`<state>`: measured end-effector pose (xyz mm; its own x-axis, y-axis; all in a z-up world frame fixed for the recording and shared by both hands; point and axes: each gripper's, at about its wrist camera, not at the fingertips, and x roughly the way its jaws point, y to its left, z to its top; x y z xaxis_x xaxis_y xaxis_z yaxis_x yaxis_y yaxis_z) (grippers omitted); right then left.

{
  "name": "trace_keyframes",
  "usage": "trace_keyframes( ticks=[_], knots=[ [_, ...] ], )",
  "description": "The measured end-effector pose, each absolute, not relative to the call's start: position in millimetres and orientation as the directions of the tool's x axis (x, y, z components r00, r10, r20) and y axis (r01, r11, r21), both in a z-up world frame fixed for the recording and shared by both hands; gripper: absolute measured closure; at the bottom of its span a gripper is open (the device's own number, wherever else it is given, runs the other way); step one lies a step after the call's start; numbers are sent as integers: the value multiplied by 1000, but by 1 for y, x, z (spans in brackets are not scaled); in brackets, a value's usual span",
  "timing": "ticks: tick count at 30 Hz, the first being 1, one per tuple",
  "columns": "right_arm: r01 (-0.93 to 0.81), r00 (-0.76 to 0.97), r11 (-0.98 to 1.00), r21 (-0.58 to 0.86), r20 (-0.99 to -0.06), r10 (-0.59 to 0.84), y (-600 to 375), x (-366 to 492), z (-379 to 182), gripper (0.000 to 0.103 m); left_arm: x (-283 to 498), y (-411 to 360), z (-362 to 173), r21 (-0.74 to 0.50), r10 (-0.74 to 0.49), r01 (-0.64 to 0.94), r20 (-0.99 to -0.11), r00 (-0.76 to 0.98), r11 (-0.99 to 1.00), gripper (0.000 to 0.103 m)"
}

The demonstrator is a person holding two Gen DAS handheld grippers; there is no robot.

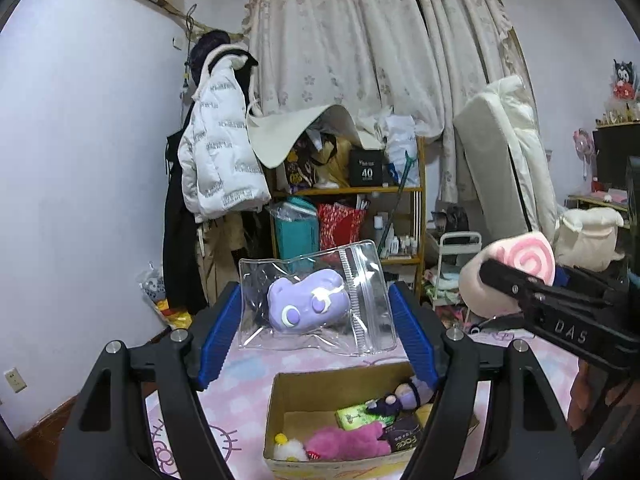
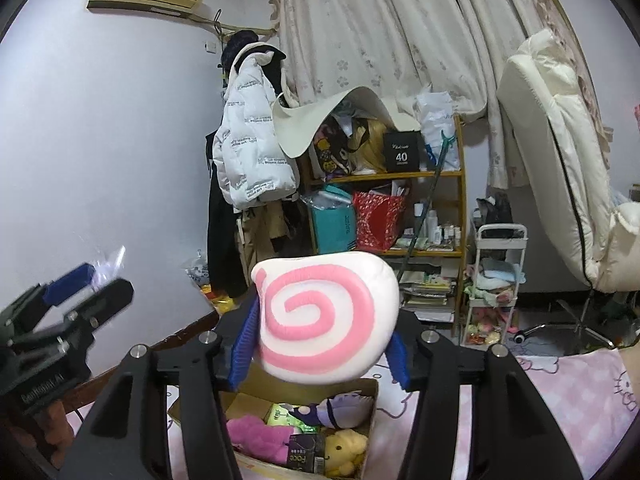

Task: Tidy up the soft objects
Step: 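Lift and carry the clear bag and swirl cushion over the box with both tools, then open the left tool to drop the bag while the right tool releases the cushion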

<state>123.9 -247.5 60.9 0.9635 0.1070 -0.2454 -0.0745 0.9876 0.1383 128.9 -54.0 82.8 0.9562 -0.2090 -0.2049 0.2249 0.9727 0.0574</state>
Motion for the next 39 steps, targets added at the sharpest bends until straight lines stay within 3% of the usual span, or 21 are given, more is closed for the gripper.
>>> trace_keyframes(
  ticks=[15, 21, 26, 30, 39],
  knots=[
    [-93, 900, 979, 179, -405, 159, -244, 162, -13, 44, 181, -53, 2, 33, -194, 228, -414, 889, 973, 30],
    [-83, 867, 968, 235, -463, 187, -249, 171, -42, 40, 185, -54, -16, 42, -182, 224, -452, 873, 974, 28],
    [-79, 867, 965, 250, -461, 190, -250, 170, -49, 37, 187, -54, -22, 48, -177, 226, -474, 862, 973, 27],
    [-94, 857, 951, 294, -462, 228, -254, 172, -52, 34, 186, -51, -23, 49, -166, 214, -479, 862, 976, 12],
    [-103, 857, 945, 310, -454, 243, -255, 164, -50, 17, 172, -36, -18, 35, -139, 181, -510, 849, 983, 8]
  ],
)
